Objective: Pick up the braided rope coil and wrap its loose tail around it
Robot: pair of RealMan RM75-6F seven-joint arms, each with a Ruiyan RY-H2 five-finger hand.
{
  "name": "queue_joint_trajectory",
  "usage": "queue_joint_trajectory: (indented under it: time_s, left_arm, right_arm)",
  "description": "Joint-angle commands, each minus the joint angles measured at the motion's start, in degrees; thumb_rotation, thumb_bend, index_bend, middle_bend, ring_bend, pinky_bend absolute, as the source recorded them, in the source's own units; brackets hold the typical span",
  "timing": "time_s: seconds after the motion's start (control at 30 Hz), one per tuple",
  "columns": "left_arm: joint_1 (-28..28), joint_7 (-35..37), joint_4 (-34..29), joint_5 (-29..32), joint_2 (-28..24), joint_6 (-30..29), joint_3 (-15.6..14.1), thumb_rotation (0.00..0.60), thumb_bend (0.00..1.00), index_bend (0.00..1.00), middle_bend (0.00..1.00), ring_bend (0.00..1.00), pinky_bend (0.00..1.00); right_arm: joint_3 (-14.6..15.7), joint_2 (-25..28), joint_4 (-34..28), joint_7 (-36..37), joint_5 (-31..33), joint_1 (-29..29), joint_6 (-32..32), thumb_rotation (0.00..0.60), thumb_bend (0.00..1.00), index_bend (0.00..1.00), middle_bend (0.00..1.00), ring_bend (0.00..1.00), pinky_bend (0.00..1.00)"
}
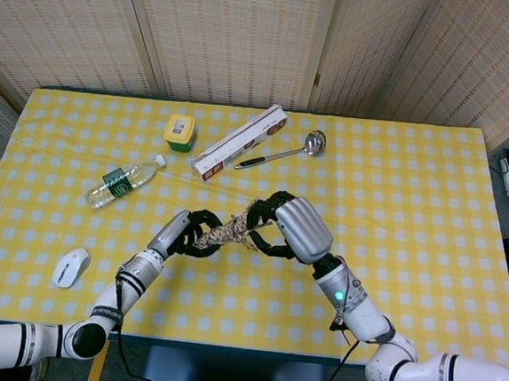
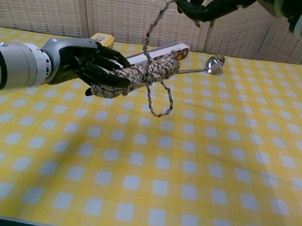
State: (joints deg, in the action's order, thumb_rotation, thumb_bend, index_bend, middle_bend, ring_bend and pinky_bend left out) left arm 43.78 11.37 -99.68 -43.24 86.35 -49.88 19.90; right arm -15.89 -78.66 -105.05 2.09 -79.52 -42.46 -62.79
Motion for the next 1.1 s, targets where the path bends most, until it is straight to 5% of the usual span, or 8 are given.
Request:
queue_joint_trajectory:
  time_s: [0.03, 0.27, 0.57, 1.1]
  left_arm:
    - [-1.8, 4.7, 0.6, 2.7, 0.6, -1.0, 3.0, 0.600, 0.65, 0.72, 0.73, 0.70, 0.79]
    - [-5.7, 16.4, -1.4, 3.8, -3.7, 5.1, 8.5, 0.600, 0.65, 0.72, 0.73, 0.70, 0.79]
    - [-11.5, 26.7, -4.8, -4.1, -7.7, 6.0, 13.3, 0.600, 0.66, 0.72, 0.73, 0.70, 0.79]
    - [-16.6, 40.0, -8.2, -16.8, -13.2, 7.4, 16.7, 0.600, 0.66, 0.72, 0.73, 0.69, 0.79]
  right_arm:
    - [3.5, 1.5, -0.8, 3.3, -3.3, 1.5, 0.9, 0.600, 0.51, 0.76, 0.56, 0.53, 0.37]
    - [7.9, 1.3, 1.5, 5.1, -5.1, 2.9, 2.2, 0.600, 0.51, 0.76, 0.56, 0.53, 0.37]
    - [10.3, -1.5, 6.7, 5.7, -3.2, 3.2, 5.2, 0.600, 0.51, 0.76, 0.56, 0.53, 0.37]
    - [8.8, -4.8, 13.8, 4.9, 3.6, 2.1, 10.3, 0.600, 0.52, 0.76, 0.56, 0.53, 0.37]
